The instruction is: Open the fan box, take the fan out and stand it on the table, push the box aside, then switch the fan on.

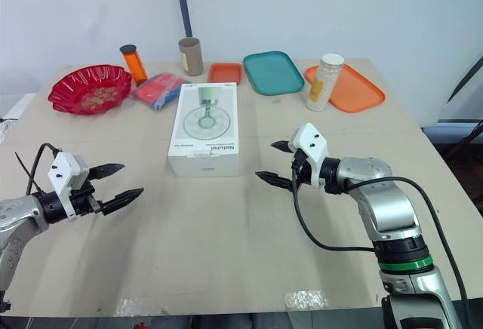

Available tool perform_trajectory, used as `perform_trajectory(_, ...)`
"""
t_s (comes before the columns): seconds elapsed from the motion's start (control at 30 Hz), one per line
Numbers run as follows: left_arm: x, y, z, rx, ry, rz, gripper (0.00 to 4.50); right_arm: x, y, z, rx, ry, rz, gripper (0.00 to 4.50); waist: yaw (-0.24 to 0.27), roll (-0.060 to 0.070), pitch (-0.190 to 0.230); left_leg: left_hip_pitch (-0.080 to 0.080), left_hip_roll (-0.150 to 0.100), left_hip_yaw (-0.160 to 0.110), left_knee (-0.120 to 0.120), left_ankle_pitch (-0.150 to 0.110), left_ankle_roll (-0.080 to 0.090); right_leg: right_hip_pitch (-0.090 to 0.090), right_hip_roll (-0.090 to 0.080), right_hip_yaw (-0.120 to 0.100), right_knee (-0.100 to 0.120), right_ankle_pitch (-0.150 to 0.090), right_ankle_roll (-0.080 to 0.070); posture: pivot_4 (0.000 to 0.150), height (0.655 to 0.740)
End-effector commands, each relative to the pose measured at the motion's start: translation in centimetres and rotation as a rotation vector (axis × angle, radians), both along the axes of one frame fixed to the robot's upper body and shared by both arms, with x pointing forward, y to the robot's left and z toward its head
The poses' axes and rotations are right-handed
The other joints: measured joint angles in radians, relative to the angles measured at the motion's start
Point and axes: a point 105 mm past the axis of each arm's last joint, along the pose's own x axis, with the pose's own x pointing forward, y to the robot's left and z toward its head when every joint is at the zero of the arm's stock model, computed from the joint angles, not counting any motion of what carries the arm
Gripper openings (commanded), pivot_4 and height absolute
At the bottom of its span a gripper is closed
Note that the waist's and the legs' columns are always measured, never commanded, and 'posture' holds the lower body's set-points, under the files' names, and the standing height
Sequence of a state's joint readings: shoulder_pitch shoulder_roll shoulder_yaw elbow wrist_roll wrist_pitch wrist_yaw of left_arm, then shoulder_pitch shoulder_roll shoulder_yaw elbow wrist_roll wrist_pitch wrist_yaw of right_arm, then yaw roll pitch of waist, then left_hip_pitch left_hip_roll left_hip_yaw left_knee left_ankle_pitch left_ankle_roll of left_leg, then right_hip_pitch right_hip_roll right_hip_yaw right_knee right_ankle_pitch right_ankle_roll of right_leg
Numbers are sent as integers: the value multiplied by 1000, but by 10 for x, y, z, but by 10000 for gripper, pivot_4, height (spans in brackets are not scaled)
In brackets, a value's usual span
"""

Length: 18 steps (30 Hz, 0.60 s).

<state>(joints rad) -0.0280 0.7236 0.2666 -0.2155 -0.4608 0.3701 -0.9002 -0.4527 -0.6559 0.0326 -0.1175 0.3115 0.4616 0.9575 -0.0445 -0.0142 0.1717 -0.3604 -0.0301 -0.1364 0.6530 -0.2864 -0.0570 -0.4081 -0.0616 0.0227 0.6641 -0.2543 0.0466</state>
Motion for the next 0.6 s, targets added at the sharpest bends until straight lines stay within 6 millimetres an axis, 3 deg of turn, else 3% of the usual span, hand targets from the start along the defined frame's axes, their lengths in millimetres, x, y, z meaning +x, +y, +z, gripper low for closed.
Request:
perform_trajectory(0.03,2,4,13,7,-45,7,45000,-3,8,10,12,-43,37,44135,0,0,0,0,0,0,0,0,0,0,0,0,0,0,0,1500,7400)
perform_trajectory(0.5,5,5,21,-3,-68,23,45000,-3,14,7,14,-44,66,44135,0,0,0,0,0,0,0,0,0,0,0,0,0,0,0,1500,7400)
perform_trajectory(0.57,7,5,33,-51,-131,9,45000,-1,13,11,13,-57,63,44135,0,0,0,0,0,0,0,0,0,0,0,0,0,0,0,1500,7400)
perform_trajectory(0.6,7,2,41,-96,-146,-13,39692,-1,14,14,15,-67,63,45000,0,0,0,0,0,0,0,0,0,0,0,0,0,0,0,1500,7400)
